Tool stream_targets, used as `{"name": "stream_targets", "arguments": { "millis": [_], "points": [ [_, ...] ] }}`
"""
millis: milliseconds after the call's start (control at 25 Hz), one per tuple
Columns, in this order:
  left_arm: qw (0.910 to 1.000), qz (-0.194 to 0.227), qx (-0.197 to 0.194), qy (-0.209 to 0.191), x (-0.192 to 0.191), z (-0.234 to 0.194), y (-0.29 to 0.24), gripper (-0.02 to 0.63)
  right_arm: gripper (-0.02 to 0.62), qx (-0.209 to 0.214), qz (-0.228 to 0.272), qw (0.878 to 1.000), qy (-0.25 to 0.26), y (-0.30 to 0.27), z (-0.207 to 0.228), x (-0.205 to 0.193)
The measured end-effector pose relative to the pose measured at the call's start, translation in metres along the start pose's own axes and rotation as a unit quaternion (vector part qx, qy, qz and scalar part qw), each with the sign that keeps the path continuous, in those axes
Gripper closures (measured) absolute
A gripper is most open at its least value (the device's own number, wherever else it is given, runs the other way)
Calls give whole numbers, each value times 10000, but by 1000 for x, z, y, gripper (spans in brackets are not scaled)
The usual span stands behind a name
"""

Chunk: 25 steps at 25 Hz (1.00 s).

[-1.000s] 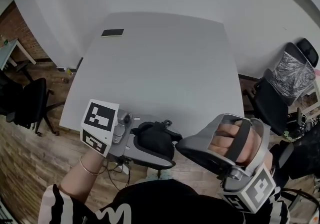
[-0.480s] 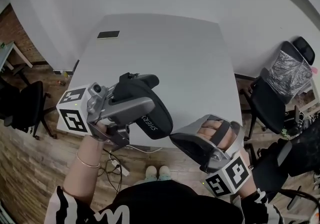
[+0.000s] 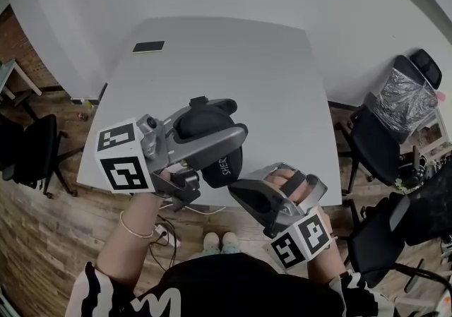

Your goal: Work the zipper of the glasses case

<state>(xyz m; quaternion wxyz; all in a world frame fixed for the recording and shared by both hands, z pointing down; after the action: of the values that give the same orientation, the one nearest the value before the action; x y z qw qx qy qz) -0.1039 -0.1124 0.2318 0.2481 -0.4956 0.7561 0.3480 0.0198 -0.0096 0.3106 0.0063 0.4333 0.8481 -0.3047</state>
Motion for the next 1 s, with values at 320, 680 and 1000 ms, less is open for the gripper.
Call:
{"name": "stream_targets", "arguments": {
  "millis": [320,680,1000],
  "points": [
    [9999,72,78,-60,1,1,-2,347,591,-57,42,9999,-117,-2,-1,-1],
    [9369,305,2383,-2541,-28,-5,37,345,591,-2423,-564,9328,-2609,13,14,-44],
    [8682,1184,3653,-3143,-75,-27,41,345,591,-3611,-46,8113,-4598,-15,31,-60]
  ]
}}
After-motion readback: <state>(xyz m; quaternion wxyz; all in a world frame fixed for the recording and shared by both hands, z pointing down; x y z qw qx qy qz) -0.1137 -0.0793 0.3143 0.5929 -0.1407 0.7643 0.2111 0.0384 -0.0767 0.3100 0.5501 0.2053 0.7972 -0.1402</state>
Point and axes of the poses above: the fingertips, and each gripper's own axes: y backward along the fingers, z to its right, x out of its top, the point moved 8 cm from there along y, backward along the fingers, and after that the axes turned 14 degrees about y, right-handed, at the moved point
